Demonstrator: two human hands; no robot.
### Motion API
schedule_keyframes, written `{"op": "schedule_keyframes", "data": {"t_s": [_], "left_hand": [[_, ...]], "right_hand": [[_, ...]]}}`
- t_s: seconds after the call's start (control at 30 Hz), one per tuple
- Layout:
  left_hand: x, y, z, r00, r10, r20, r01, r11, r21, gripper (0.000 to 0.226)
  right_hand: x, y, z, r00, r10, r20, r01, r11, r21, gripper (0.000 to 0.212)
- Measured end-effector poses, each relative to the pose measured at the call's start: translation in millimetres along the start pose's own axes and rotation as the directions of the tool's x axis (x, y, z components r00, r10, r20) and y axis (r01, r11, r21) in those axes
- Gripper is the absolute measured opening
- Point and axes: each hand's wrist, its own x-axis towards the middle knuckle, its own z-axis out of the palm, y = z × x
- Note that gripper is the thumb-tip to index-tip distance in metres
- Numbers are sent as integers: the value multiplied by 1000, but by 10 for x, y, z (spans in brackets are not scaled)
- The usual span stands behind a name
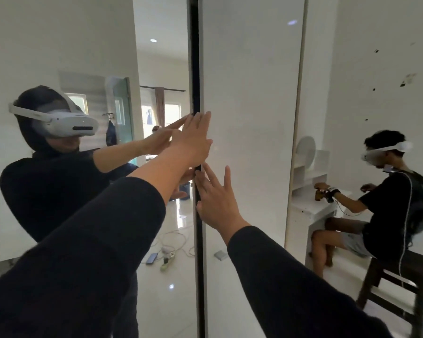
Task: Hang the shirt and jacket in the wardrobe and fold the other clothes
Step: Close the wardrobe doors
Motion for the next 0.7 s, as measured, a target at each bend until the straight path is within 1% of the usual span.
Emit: {"op": "schedule_keyframes", "data": {"t_s": [0.13, 0.2, 0.27, 0.37, 0.43, 0.6, 0.7], "left_hand": [[80, 12, 10, 999, 18, -34, -22, 995, -98, 65], [108, -13, 21, 997, 43, -68, -50, 992, -116, 65], [124, -69, 32, 993, 80, -88, -89, 991, -99, 65], [96, -127, 50, 981, 163, -109, -170, 984, -54, 64], [68, -103, 60, 965, 219, -145, -225, 974, -27, 64], [-38, 115, 138, 937, 289, -195, -295, 956, -3, 73], [-54, 241, 163, 911, 333, -244, -347, 938, -18, 76]], "right_hand": [[-7, -17, -55, 1000, 26, -4, -26, 1000, 2, 55], [-7, -23, -120, 1000, 20, 20, -19, 999, -36, 50], [-6, -50, -168, 998, 48, 42, -45, 997, -67, 48], [-50, -112, -225, 989, 140, 41, -136, 986, -95, 50], [-126, -110, -275, 983, 177, 40, -171, 977, -125, 51], [-405, 25, -368, 978, 209, 25, -198, 952, -235, 54], [-544, 115, -412, 974, 229, 2, -218, 933, -286, 50]]}}
